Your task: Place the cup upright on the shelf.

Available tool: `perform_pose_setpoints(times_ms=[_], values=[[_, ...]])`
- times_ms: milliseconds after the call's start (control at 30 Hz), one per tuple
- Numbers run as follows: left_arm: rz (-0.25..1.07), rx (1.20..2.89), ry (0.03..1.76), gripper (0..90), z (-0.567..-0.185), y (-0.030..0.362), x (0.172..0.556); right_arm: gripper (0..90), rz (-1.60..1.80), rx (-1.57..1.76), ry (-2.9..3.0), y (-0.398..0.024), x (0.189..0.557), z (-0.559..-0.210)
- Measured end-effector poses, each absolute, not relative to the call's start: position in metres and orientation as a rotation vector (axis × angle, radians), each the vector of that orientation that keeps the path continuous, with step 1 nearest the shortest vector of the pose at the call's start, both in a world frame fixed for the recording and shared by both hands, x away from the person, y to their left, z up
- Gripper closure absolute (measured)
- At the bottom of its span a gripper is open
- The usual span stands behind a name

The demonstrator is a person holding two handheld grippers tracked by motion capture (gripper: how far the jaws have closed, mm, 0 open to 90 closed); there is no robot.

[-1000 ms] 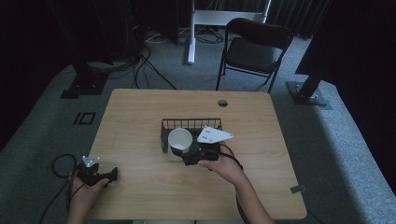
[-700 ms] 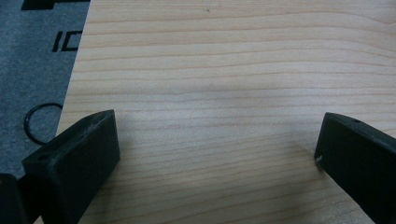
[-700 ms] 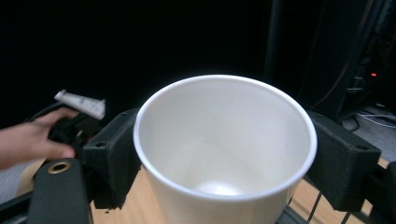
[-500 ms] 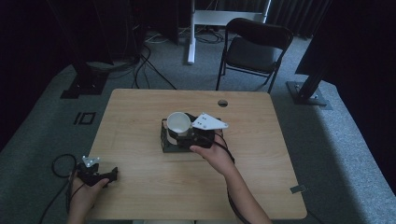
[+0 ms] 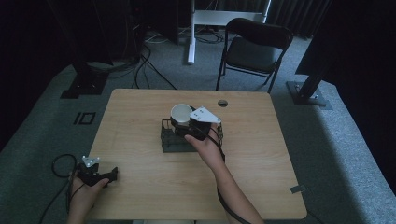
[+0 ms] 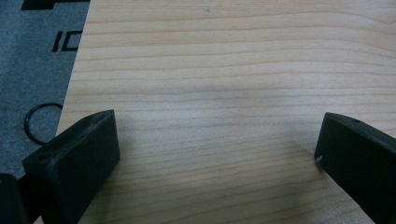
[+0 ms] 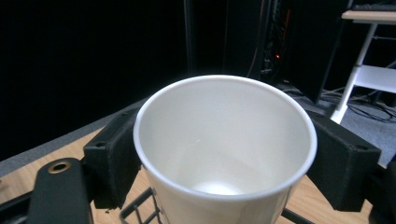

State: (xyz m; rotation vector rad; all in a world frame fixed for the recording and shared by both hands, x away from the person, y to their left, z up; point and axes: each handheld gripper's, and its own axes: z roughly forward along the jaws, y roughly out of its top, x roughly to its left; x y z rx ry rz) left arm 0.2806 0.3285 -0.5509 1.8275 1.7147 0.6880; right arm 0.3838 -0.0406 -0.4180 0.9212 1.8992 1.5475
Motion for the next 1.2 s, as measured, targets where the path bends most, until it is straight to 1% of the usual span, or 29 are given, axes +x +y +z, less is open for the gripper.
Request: perform_pose_setpoints(times_ms=[500, 967, 1200], values=[[0.688, 1.828, 1.715, 0.3, -0.551, 0.328, 0.281, 19.0, 1.460, 0.995, 1.949, -0.028, 0.399, -0.452], [0.688, 1.828, 1.715, 0.3, -0.551, 0.328, 0.281, 19.0, 1.416, 1.019, 1.985, -0.026, 0.403, -0.469], [0.688, 1.828, 1.715, 0.3, -0.551, 0.328, 0.281, 18.9, 1.426, 1.013, 1.991, -0.027, 0.402, -0.469]])
